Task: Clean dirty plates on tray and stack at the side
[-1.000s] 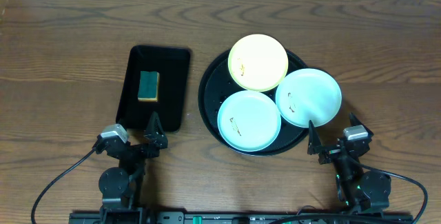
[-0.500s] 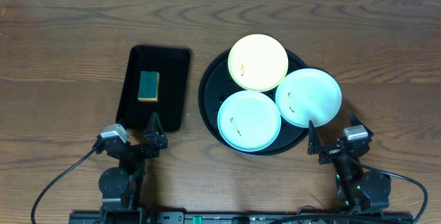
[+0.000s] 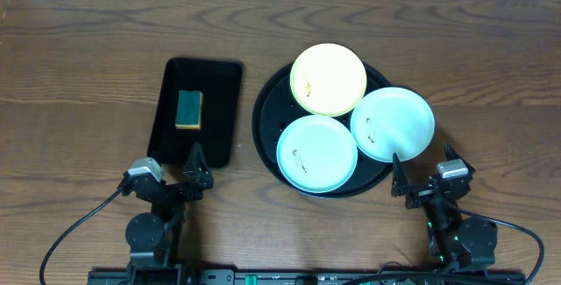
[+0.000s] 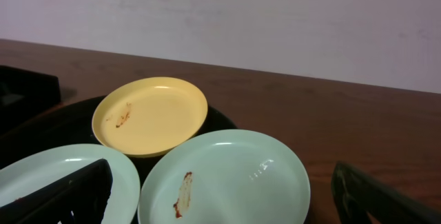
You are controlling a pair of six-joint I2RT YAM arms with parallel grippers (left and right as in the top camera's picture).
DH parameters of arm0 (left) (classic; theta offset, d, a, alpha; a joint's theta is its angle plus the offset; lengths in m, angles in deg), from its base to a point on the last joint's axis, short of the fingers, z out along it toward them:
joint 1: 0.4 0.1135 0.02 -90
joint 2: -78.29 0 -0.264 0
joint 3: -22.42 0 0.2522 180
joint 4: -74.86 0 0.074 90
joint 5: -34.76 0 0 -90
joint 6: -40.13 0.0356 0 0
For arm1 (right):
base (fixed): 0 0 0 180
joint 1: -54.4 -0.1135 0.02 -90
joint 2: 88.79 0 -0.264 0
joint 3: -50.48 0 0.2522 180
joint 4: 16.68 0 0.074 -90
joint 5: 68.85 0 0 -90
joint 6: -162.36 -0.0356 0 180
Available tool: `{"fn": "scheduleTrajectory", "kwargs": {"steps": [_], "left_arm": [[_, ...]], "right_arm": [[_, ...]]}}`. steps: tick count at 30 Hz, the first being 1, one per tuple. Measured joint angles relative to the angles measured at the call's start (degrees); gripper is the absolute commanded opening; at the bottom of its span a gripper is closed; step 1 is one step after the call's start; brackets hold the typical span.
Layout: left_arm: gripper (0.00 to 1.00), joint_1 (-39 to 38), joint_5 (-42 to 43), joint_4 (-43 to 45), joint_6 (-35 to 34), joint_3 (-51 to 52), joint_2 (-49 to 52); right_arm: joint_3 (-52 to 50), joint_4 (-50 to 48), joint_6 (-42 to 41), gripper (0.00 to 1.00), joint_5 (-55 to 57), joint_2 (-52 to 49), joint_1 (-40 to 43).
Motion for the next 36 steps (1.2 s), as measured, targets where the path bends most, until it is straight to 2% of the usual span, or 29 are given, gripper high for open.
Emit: {"fn": "scheduleTrajectory", "kwargs": {"steps": [25, 30, 34, 36], "left_arm": [[0.99, 0.00, -1.25, 0.66, -0.02, 0.00, 0.04], [0.99, 0.00, 2.36, 2.73, -0.50, -0.09, 0.11], [0.99, 0.00, 4.39, 0.17, -1.14, -4.44, 0.48], [0.99, 0.00, 5.22, -3.45, -0.81, -12.26, 1.79]], "right_arm": [[0.00, 0.00, 0.00, 0.99, 0.00, 0.00, 0.00], [0.00, 0.00, 0.00, 0.99, 0.00, 0.00, 0.00], [0.00, 0.02, 0.00, 0.99, 0.02, -0.02, 0.00], [0.00, 0.02, 0.00, 0.99, 0.00, -0.07, 0.00]]}}
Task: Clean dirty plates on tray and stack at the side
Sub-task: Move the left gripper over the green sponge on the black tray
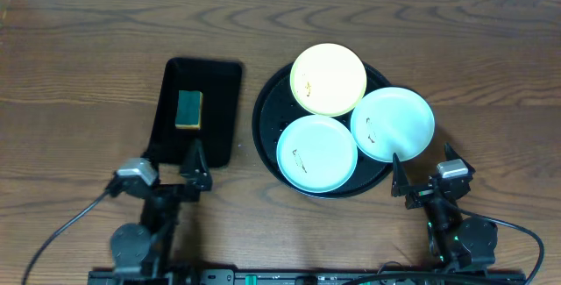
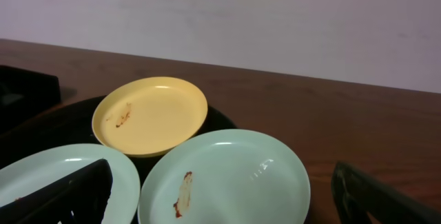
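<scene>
Three dirty plates lie on a round black tray (image 1: 263, 118): a yellow one (image 1: 329, 79) at the back, a light blue one (image 1: 317, 152) in front, and a pale one (image 1: 393, 124) overhanging the right rim. Each carries a small brown smear. In the right wrist view the yellow plate (image 2: 151, 114) sits behind the pale plate (image 2: 227, 176). My right gripper (image 2: 220, 200) is open just short of the pale plate, its fingers (image 2: 76, 189) spread wide. A green-yellow sponge (image 1: 188, 109) lies ahead of my open left gripper (image 1: 196, 164).
The sponge sits in a black rectangular tray (image 1: 223, 101) left of the round tray. Bare wooden table (image 1: 88, 57) extends left, right and behind. Both arm bases and their cables sit at the front edge.
My left arm has shifted a little to the left, and its fingertips now reach the front edge of the rectangular tray. The right arm and the plates have not moved.
</scene>
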You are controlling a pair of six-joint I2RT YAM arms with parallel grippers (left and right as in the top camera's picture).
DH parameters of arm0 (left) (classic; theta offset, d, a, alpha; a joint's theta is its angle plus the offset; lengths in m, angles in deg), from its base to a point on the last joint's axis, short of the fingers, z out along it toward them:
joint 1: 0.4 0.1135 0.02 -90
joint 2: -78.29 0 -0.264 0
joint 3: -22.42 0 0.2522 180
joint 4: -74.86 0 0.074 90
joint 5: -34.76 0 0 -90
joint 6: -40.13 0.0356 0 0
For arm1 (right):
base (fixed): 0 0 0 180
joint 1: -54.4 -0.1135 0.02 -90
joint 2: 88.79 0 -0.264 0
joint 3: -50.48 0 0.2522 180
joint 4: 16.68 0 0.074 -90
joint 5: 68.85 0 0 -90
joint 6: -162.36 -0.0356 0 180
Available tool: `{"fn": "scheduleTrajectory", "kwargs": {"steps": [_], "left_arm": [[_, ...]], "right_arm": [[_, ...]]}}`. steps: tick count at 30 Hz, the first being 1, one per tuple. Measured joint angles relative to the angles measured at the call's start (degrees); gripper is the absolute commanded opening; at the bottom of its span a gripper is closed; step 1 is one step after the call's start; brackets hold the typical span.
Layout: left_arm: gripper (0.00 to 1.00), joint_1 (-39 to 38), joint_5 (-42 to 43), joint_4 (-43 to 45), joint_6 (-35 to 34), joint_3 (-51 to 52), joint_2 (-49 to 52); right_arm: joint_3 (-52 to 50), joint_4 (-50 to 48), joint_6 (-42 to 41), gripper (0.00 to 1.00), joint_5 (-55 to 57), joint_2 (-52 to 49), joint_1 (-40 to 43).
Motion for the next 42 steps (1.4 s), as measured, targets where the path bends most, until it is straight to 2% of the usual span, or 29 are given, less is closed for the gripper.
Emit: {"fn": "scheduleTrajectory", "kwargs": {"steps": [5, 11, 14, 17, 21, 30, 34, 42], "left_arm": [[0.99, 0.00, 0.44, -14.53, 4.22, -22.86, 10.05], [0.99, -0.02, 2.67, -35.32, 10.69, -48.37, 31.10], [0.99, -0.09, 5.22, -37.83, 11.65, -54.12, 39.43], [0.99, -0.20, 6.51, -39.15, 12.35, -54.97, 43.76], [0.99, -0.20, 7.63, -46.25, 12.35, -54.97, 48.65], [0.99, -0.20, 7.96, -58.53, 12.33, -55.08, 55.67], [0.99, -0.20, 7.98, -61.26, 12.33, -55.06, 57.57], [0.99, -0.20, 7.98, -62.84, 12.33, -55.06, 58.49]], "right_arm": [[0.00, 0.09, 0.00, 0.99, 0.02, -0.07, 0.00], [0.00, -0.02, 0.00, 0.99, 0.07, -0.15, 0.00], [-0.02, 0.02, 0.00, 0.99, 0.04, -0.15, 0.00], [0.00, 0.00, 0.00, 0.99, 0.04, -0.15, 0.00], [-0.02, 0.00, 0.00, 0.99, 0.04, -0.15, 0.00], [0.00, 0.11, 0.02, 0.99, 1.84, -0.15, 0.00], [0.00, 0.22, -0.17, 0.99, 2.21, -0.15, 0.00], [0.02, 0.00, -11.43, 0.99, 0.28, -3.50, 0.00]]}}
